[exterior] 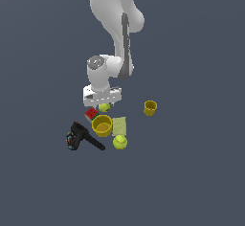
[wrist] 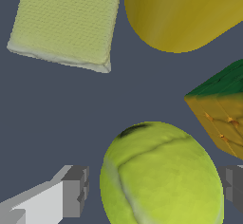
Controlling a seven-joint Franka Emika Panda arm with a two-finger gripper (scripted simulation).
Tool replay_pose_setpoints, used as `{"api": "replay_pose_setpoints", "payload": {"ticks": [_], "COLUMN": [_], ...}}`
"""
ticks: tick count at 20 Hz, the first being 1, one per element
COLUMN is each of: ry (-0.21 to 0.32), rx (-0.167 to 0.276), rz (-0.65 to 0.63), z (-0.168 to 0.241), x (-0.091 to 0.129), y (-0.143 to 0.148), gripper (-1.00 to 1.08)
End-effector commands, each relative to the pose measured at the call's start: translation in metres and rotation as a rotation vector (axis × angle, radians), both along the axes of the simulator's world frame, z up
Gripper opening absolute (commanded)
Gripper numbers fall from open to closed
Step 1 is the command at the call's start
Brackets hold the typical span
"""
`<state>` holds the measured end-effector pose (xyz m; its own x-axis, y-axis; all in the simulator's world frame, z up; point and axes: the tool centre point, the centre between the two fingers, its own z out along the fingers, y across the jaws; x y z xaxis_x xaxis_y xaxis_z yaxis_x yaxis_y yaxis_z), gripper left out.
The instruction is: Pick up a designated object from a clutter of objects.
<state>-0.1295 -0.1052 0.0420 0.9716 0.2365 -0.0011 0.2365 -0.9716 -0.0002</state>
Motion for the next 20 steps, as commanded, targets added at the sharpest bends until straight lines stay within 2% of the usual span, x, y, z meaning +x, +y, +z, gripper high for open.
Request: {"api": "replay_pose_setpoints", "payload": {"ticks": [1, 2, 3, 20], "ry": [-0.001, -0.001, -0.001, -0.001], "rx": [0.000, 0.000, 0.000, 0.000], "rz": [0.000, 0.000, 0.000, 0.000], "z": [-0.001, 0.000, 0.000, 0.010], "x": [0.001, 0.001, 0.001, 0.005], "y": [0.000, 0.000, 0.000, 0.006], "gripper": [1.00, 1.00, -1.00, -1.00]}}
